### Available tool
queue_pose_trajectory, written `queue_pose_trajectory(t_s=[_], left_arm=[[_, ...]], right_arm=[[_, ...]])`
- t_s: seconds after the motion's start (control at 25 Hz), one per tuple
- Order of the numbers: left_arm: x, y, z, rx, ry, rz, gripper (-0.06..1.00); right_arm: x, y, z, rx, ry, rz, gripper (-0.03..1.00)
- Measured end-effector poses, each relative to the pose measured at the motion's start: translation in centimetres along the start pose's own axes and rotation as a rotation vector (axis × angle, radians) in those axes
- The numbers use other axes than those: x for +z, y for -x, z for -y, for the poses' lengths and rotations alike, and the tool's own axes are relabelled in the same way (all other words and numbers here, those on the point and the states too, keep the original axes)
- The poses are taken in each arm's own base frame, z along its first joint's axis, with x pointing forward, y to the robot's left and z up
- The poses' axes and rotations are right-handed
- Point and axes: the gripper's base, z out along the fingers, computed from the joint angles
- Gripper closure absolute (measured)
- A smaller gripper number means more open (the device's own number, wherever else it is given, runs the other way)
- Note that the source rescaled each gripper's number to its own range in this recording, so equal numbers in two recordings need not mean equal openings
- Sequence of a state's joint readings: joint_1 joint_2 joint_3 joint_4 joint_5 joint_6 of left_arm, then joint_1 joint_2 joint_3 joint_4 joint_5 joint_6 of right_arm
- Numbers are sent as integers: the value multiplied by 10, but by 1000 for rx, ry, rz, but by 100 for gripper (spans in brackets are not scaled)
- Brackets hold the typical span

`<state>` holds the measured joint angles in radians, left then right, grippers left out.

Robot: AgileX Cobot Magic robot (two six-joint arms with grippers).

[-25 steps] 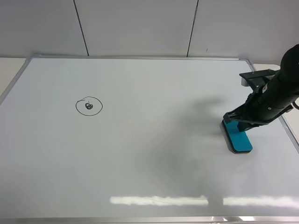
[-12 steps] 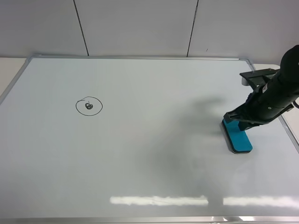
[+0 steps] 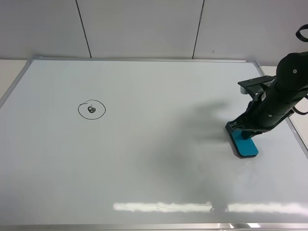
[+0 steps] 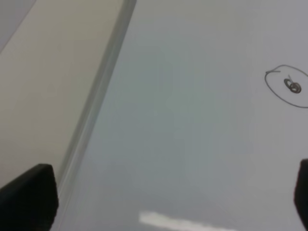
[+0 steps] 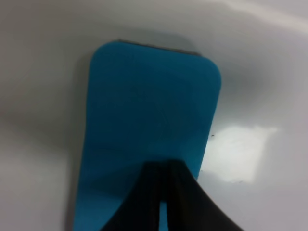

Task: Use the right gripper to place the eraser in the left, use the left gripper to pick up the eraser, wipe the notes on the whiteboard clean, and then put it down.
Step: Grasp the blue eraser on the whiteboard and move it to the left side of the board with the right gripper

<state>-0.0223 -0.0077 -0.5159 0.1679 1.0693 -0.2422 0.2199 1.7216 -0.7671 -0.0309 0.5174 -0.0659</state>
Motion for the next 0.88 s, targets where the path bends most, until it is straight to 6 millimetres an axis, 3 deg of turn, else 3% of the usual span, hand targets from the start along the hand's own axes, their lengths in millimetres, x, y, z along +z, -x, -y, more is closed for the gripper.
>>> queue_pose_trajectory(t_s=[0.12,0.28,0.76,0.88], left_arm=[[0,0,0,0,0,0,-6],[0,0,0,0,0,0,-6],[0,0,0,0,0,0,-6],[0,0,0,0,0,0,-6]], right_arm=[[0,1,-4,-16,3,4,97],[0,4,-25,-87,16,19,97],[-4,-6,-135,-254,124,89,97],[-2,-1,-158,-279,133,64,97]])
